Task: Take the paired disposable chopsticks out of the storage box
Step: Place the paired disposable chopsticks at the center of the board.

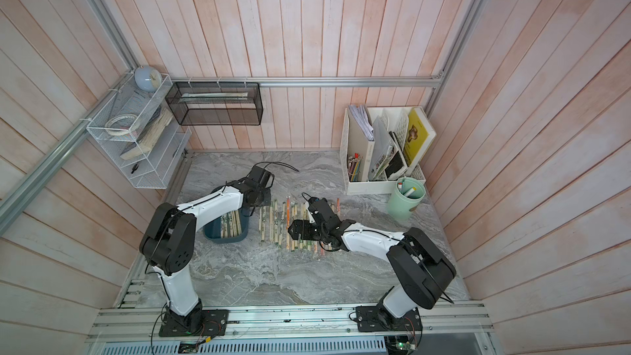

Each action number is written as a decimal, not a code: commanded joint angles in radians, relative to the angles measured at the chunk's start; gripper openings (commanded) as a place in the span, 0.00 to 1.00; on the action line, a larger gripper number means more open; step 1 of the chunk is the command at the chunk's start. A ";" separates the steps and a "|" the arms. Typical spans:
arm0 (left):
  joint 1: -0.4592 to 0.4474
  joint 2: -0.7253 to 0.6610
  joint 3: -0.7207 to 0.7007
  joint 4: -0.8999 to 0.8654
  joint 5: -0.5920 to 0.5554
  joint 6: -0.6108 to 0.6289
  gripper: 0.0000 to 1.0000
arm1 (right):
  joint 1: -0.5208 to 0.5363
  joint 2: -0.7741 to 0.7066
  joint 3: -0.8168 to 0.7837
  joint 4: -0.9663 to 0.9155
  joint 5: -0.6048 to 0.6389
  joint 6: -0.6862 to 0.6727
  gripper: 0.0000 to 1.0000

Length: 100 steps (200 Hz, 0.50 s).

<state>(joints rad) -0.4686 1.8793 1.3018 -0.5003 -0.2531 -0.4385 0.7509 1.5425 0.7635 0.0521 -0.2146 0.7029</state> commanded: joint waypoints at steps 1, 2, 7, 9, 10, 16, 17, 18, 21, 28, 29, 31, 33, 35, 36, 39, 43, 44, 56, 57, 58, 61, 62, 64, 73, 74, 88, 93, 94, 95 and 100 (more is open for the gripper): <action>0.013 0.022 -0.034 0.012 -0.038 -0.003 0.00 | -0.004 -0.007 -0.004 0.002 0.008 0.001 0.97; 0.014 0.023 -0.035 0.013 -0.038 -0.003 0.00 | -0.004 -0.007 -0.004 0.002 0.008 0.001 0.97; 0.015 0.024 -0.040 0.016 -0.038 -0.004 0.00 | -0.004 -0.008 -0.003 0.002 0.007 0.001 0.97; 0.016 0.024 -0.041 0.016 -0.038 -0.005 0.00 | -0.004 -0.008 -0.004 0.002 0.007 0.000 0.97; 0.017 0.024 -0.042 0.018 -0.037 -0.006 0.00 | -0.004 -0.008 -0.003 0.003 0.007 0.001 0.97; 0.016 0.026 -0.047 0.023 -0.037 -0.005 0.00 | -0.004 -0.012 -0.003 0.003 0.007 0.001 0.97; 0.017 0.027 -0.048 0.022 -0.037 -0.006 0.00 | -0.005 -0.012 -0.003 0.003 0.007 0.001 0.97; 0.017 0.027 -0.049 0.023 -0.037 -0.006 0.00 | -0.004 -0.012 -0.004 0.003 0.007 0.001 0.97; 0.018 0.029 -0.051 0.023 -0.037 -0.006 0.00 | -0.004 -0.013 -0.004 0.003 0.007 0.001 0.97; 0.018 0.032 -0.054 0.024 -0.035 -0.007 0.00 | -0.004 -0.014 -0.003 0.003 0.009 -0.001 0.97; 0.018 0.032 -0.054 0.025 -0.035 -0.007 0.00 | -0.004 -0.014 -0.003 0.003 0.009 -0.001 0.97; 0.018 0.033 -0.054 0.024 -0.035 -0.007 0.00 | -0.004 -0.013 -0.002 0.003 0.009 -0.002 0.97; 0.018 0.033 -0.056 0.027 -0.034 -0.006 0.00 | -0.004 -0.012 -0.001 0.002 0.009 -0.002 0.97; 0.018 0.035 -0.057 0.028 -0.034 -0.006 0.00 | -0.004 -0.011 0.000 0.002 0.009 -0.002 0.97; 0.018 0.036 -0.057 0.030 -0.035 -0.006 0.00 | -0.004 -0.011 0.000 0.002 0.008 -0.002 0.97; 0.018 0.037 -0.058 0.031 -0.034 -0.006 0.00 | -0.004 -0.008 0.002 0.000 0.008 -0.002 0.97; 0.018 0.039 -0.060 0.032 -0.032 -0.006 0.00 | -0.004 -0.007 0.005 -0.001 0.007 -0.003 0.97; 0.018 0.039 -0.061 0.032 -0.032 -0.006 0.00 | -0.004 -0.007 0.006 -0.001 0.007 -0.003 0.97; 0.018 0.047 -0.059 0.035 -0.027 -0.006 0.00 | -0.004 -0.002 0.009 -0.003 0.003 -0.003 0.97; 0.018 0.047 -0.060 0.035 -0.027 -0.005 0.00 | -0.004 -0.002 0.009 -0.003 0.003 -0.003 0.97; 0.018 0.048 -0.060 0.035 -0.026 -0.005 0.00 | -0.004 -0.002 0.010 -0.003 0.003 -0.003 0.97; 0.018 0.050 -0.060 0.038 -0.024 -0.005 0.00 | -0.004 -0.001 0.010 -0.003 0.003 -0.002 0.97; 0.018 0.050 -0.060 0.038 -0.023 -0.005 0.00 | -0.004 -0.001 0.010 -0.003 0.003 -0.002 0.97; 0.018 0.051 -0.060 0.039 -0.022 -0.006 0.00 | -0.004 -0.001 0.010 -0.002 0.003 -0.003 0.97; 0.018 0.055 -0.059 0.041 -0.018 -0.006 0.00 | -0.004 -0.001 0.010 -0.001 0.003 -0.002 0.97; 0.018 0.056 -0.059 0.040 -0.017 -0.005 0.00 | -0.004 -0.001 0.010 -0.001 0.003 -0.002 0.97; 0.018 0.062 -0.056 0.045 -0.013 -0.005 0.00 | -0.004 -0.002 0.013 -0.005 0.003 -0.003 0.97; 0.018 0.065 -0.055 0.045 -0.011 -0.005 0.00 | -0.004 -0.002 0.015 -0.007 0.005 -0.005 0.97; 0.018 0.066 -0.055 0.045 -0.010 -0.004 0.00 | -0.005 -0.003 0.016 -0.007 0.005 -0.005 0.97; 0.018 0.067 -0.054 0.045 -0.010 -0.005 0.00 | -0.004 -0.003 0.016 -0.008 0.005 -0.005 0.97; 0.018 0.070 -0.052 0.043 -0.010 -0.004 0.00 | -0.004 -0.003 0.017 -0.010 0.004 -0.007 0.97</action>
<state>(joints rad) -0.4526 1.9240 1.2510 -0.4744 -0.2672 -0.4385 0.7509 1.5425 0.7639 0.0521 -0.2146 0.7025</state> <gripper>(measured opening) 0.074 0.972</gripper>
